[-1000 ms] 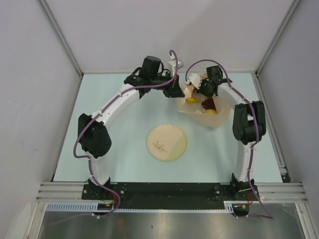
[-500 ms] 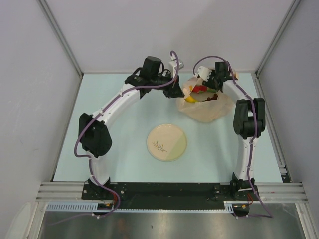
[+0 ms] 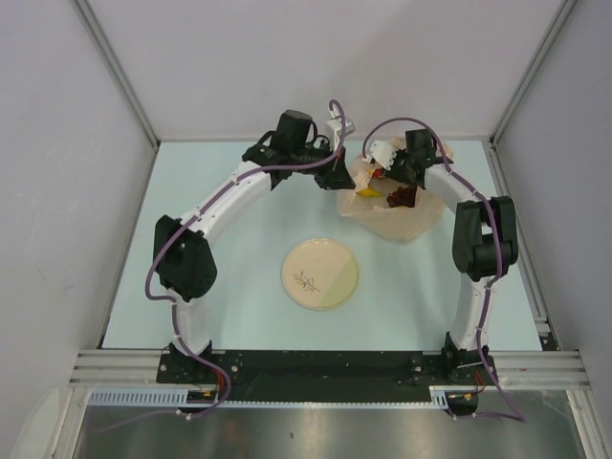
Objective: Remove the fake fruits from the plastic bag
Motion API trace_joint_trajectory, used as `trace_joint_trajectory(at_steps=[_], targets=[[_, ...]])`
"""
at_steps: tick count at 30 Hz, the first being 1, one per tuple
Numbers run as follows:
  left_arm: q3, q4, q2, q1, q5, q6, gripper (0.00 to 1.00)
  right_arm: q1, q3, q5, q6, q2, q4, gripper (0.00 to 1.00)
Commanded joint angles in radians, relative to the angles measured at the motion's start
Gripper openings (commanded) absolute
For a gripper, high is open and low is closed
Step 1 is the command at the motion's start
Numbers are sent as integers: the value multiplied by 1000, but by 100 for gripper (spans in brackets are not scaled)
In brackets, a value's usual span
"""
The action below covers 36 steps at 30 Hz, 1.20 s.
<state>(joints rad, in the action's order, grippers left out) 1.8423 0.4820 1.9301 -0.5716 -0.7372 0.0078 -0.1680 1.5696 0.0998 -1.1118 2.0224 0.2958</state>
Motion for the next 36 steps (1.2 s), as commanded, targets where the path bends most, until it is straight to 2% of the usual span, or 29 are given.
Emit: trace_joint_trajectory(at_steps=[1, 2, 6, 13, 23, 27, 29, 32, 36], targets=[[43, -28, 3, -7, -25, -2, 0, 19, 114, 34, 1, 44, 72, 38], [41, -28, 4, -7, -24, -2, 0, 22, 130, 34, 1, 76, 72, 38], [43, -25, 7, -7, -13, 3, 0, 36, 230, 8, 4, 159, 91, 49], [48, -19, 20, -8, -8, 7, 0, 76, 443, 70, 4, 286, 284, 46], [37, -19, 23, -14, -1, 9, 0, 67, 365, 133, 4, 228, 312, 42], [44, -23, 29, -17, -4, 8, 0, 64, 336, 98, 6, 246, 264, 45], [44, -22, 30, -19, -2, 8, 0, 64, 357, 83, 10, 280, 238, 48], [43, -16, 30, -19, -1, 12, 0, 65, 441, 83, 24, 334, 278, 48], [38, -8, 21, -19, 7, 24, 0, 70, 461, 92, 70, 303, 279, 47]])
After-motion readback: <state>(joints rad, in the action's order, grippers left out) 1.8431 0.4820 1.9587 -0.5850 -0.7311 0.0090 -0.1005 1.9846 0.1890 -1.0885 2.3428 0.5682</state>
